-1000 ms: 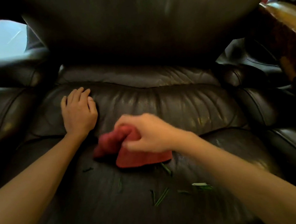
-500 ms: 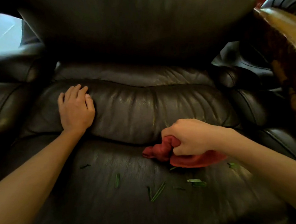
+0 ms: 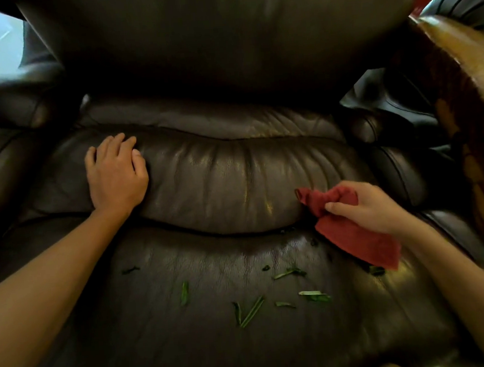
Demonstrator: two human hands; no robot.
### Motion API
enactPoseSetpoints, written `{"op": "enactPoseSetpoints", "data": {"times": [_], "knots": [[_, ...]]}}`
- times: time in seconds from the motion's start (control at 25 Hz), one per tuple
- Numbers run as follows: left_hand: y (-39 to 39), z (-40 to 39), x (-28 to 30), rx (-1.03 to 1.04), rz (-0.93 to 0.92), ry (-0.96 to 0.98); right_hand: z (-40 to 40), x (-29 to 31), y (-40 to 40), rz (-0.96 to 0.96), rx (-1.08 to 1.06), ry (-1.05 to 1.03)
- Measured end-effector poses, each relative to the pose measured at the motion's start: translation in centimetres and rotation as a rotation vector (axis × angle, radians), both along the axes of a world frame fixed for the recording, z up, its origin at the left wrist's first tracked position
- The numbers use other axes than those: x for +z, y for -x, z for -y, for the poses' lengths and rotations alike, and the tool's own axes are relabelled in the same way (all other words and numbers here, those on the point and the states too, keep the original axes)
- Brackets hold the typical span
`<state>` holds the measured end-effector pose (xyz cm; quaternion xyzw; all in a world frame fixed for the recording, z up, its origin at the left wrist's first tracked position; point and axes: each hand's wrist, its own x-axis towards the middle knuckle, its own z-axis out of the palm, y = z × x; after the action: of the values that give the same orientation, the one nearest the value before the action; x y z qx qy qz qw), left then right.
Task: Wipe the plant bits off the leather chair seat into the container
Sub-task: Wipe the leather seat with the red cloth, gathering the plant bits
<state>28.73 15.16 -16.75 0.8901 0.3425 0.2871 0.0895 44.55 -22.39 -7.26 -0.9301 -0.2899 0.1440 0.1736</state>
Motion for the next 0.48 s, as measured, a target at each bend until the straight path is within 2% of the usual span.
{"op": "enactPoseSetpoints", "data": {"times": [0.16,0.32,0.48], "knots": [[0.0,-0.1,-0.2,0.002,0.0,-0.015,-1.1,-2.0,3.0,-0.033,0.086,-0.171],[0.1,0.1,0.1,-0.002,-0.013,-0.008,-4.1,-2.2,5.4,-0.053,0.249,-0.122],[0.1,0.0,0.5,-0.017,-0.079,0.036,-4.3,0.1,5.2,-0.295,0.336,-0.123]]}}
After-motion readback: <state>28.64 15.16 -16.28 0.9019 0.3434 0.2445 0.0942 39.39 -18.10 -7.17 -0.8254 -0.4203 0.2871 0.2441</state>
